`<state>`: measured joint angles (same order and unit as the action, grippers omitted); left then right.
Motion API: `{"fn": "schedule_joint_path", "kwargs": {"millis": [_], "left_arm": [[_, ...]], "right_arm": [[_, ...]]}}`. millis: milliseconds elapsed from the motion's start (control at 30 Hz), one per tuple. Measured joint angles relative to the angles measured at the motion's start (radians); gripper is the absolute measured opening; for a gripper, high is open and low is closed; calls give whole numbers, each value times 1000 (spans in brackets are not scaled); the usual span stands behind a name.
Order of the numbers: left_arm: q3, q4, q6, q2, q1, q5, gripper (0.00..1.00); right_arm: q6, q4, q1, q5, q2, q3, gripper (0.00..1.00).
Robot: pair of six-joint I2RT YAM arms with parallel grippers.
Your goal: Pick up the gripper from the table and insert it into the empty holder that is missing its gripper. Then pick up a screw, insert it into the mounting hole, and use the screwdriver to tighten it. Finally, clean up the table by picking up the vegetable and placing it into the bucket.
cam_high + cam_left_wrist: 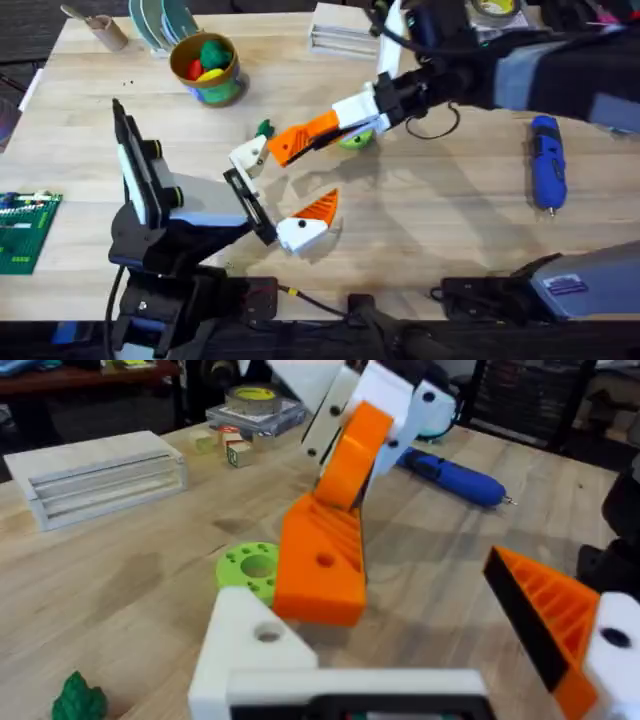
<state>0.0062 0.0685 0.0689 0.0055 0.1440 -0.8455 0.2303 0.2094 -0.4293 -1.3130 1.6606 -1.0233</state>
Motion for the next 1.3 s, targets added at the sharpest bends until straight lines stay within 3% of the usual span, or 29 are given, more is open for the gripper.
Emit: {"fn": "schedule_joint_path", "kwargs": {"millis": [233, 967, 1300], "left_arm": [[0, 0, 0, 0, 0, 4, 993], [0, 0, 1, 0, 0, 1, 993], [0, -1, 20, 0, -10, 60, 993]], "right_arm": [[78, -80, -45, -52, 50, 0, 21], [110, -121, -48, -52, 91, 0, 21], [266, -235, -93, 60, 91, 1, 17]]}}
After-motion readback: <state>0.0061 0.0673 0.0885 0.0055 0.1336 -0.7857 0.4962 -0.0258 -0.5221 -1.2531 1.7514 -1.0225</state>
